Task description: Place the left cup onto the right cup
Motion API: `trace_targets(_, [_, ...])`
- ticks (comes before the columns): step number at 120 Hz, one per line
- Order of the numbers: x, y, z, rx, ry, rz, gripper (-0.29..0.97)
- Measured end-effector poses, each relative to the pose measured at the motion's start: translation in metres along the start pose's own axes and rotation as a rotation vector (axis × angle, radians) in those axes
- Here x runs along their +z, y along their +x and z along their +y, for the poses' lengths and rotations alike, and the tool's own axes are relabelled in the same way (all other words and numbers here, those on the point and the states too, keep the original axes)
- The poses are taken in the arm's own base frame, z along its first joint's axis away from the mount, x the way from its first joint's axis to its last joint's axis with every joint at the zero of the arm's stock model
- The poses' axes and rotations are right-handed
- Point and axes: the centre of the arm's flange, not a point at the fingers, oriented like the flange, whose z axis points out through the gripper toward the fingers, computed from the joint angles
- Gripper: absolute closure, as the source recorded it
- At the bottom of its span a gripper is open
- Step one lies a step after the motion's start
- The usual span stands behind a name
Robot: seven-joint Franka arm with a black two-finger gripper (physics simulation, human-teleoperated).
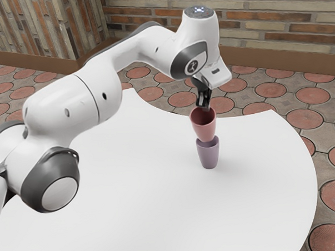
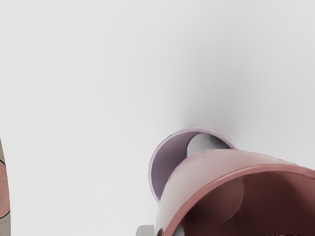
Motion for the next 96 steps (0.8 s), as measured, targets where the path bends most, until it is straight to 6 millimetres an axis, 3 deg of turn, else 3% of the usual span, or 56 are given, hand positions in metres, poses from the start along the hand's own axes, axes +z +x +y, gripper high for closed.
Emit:
trace_targets(77, [0.024,0.003,-0.002,0.009,-0.002,0.012,0.79])
trace_targets(96, [0.028,0.003,-0.002,0.013,-0.006,0.018,0.49])
